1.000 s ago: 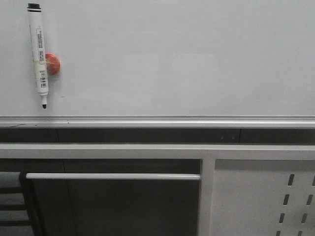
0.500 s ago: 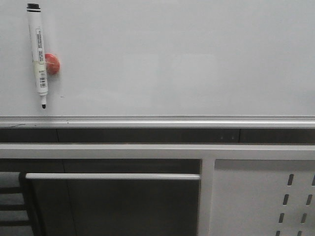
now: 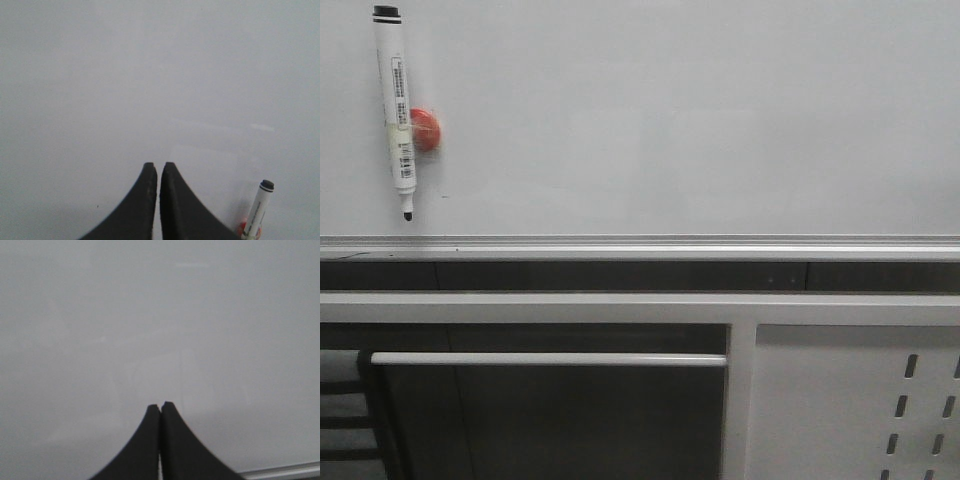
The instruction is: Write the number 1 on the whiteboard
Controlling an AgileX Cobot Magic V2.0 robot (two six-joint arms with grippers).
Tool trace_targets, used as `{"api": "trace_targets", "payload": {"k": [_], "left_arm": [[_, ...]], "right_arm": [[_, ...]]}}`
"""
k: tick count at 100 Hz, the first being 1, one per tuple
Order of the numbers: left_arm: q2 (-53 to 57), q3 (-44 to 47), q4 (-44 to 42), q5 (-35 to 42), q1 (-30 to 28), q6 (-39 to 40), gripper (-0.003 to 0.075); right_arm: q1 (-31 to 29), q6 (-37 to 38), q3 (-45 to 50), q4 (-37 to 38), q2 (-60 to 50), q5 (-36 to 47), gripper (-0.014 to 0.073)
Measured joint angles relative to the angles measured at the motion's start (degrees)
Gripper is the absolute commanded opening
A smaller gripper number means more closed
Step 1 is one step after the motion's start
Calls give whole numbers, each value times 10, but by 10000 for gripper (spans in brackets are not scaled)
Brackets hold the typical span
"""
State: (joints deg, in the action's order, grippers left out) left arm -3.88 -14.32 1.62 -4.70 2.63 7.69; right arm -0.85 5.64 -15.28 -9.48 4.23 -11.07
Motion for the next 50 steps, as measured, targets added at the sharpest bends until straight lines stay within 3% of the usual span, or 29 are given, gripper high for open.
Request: {"api": "trace_targets", "payload": {"k": [29,50], "left_arm": [[-106,-128,0,-106,0,0,-18],[-163,-163,46,-59,0,0,-18]], "right_arm": [[0,-3,-186,23,154,-203,-71],[0,-32,-275,24,227,-256,-71]]}}
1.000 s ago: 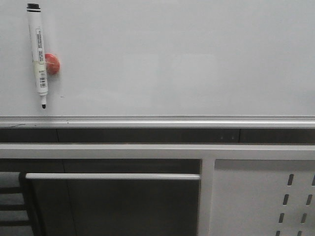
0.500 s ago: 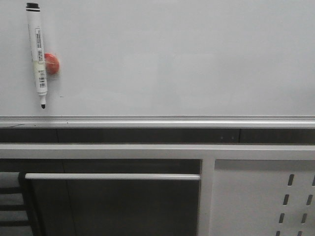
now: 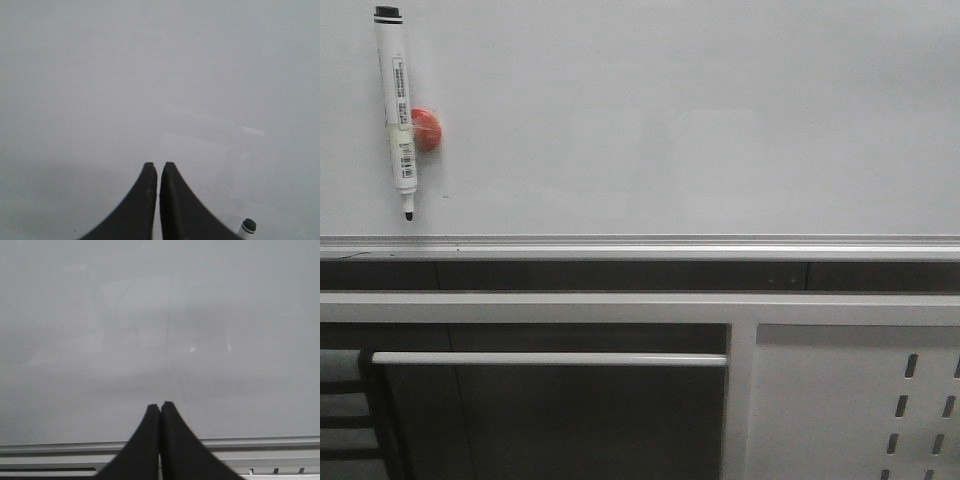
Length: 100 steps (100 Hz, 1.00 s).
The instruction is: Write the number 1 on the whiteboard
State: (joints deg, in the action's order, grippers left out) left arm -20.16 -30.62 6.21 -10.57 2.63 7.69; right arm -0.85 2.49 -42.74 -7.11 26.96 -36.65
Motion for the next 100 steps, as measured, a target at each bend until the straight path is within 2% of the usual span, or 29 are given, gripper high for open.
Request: {"api": "trace_targets", "payload": {"k": [27,39,59,68,94,100], "left_arm": [[-78,71,15,73,19,1,-1],[-102,115,6,131,69,1,40],[-149,167,-66,236,189,1,38],[-187,175,-74,272,218,1,39],[-347,176,-54,369,230,-1,40],[-385,176,-50,387,230,-1,68]], "right_arm": [[0,-4,-5,1,13,2,-71],[0,-5,-5,1,13,2,-71],[0,-6,-5,-2,13,2,-71],[0,-6,-5,-9,13,2,-71],[0,-6,-5,-11,13,2,-71],[0,-6,-5,-12,13,2,-71]]}}
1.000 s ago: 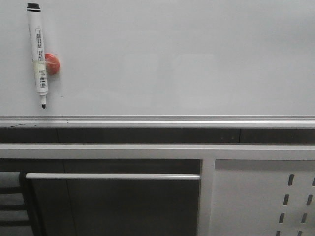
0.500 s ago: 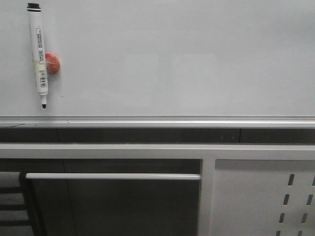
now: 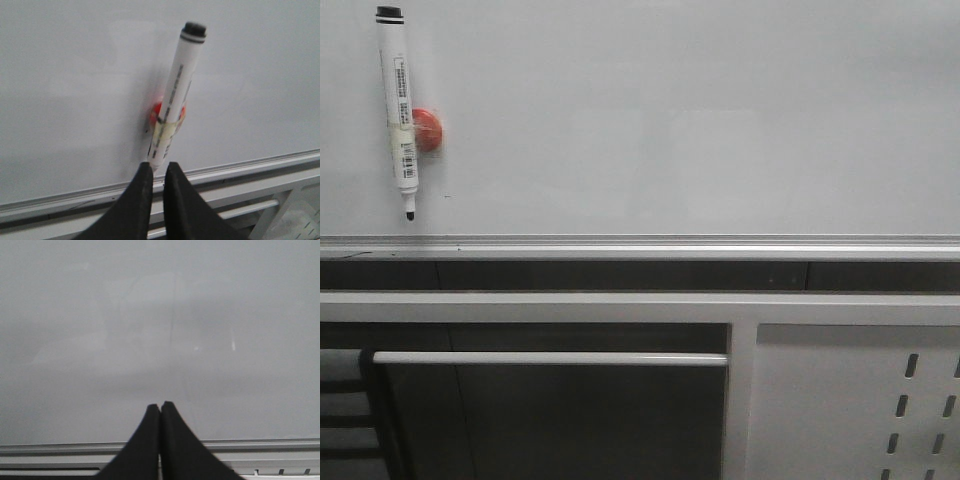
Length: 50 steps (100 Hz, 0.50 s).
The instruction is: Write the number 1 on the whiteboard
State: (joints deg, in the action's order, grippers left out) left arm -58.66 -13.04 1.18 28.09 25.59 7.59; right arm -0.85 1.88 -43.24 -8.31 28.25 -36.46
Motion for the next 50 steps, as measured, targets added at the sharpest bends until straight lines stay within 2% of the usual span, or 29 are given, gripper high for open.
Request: {"api": "trace_targets", "payload": {"k": [4,6,11,15,18,20,26,33,50], "left_arm": [[-22,0,0,15,1,0,109],[-32,0,-1,23,2,0,166],[-53,0,-7,44,5,0,237],[-66,0,-12,63,8,-1,357],[-77,0,-12,77,9,-1,408],[-83,0,-12,87,9,-1,470],[-97,0,-15,115,9,-1,560],[-112,0,-12,138,9,-1,565],[-161,0,-7,174,9,-1,484]], "right_arm": [[0,0,0,0,0,0,-71],[0,0,0,0,0,0,-71],[0,0,0,0,0,0,-71],[0,0,0,0,0,0,-71],[0,0,0,0,0,0,-71],[0,0,0,0,0,0,-71],[0,0,0,0,0,0,-71],[0,0,0,0,0,0,-71],[0,0,0,0,0,-1,-71]]}}
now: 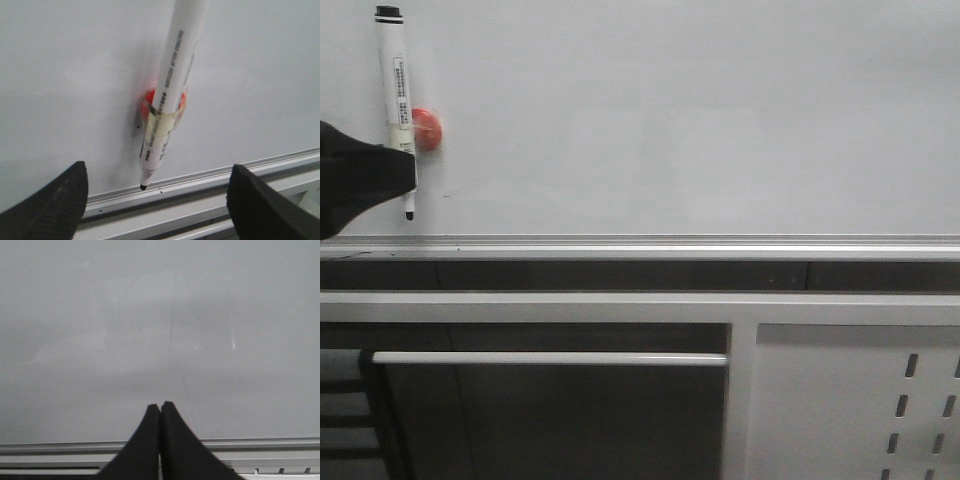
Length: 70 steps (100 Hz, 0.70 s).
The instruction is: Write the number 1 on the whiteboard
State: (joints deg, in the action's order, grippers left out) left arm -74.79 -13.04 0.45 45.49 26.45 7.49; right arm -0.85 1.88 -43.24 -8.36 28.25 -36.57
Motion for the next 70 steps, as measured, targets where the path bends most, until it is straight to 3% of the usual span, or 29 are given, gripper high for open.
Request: {"api": "trace_targets", "payload": {"k": [34,70], "left_arm": [[-87,0,-21,142,0,2,315],[-121,-2,-27,172,0,2,307]], "right_arm": [[0,0,0,-1,0,0,-71],[0,-1,0,-1,0,-1,-71]]}}
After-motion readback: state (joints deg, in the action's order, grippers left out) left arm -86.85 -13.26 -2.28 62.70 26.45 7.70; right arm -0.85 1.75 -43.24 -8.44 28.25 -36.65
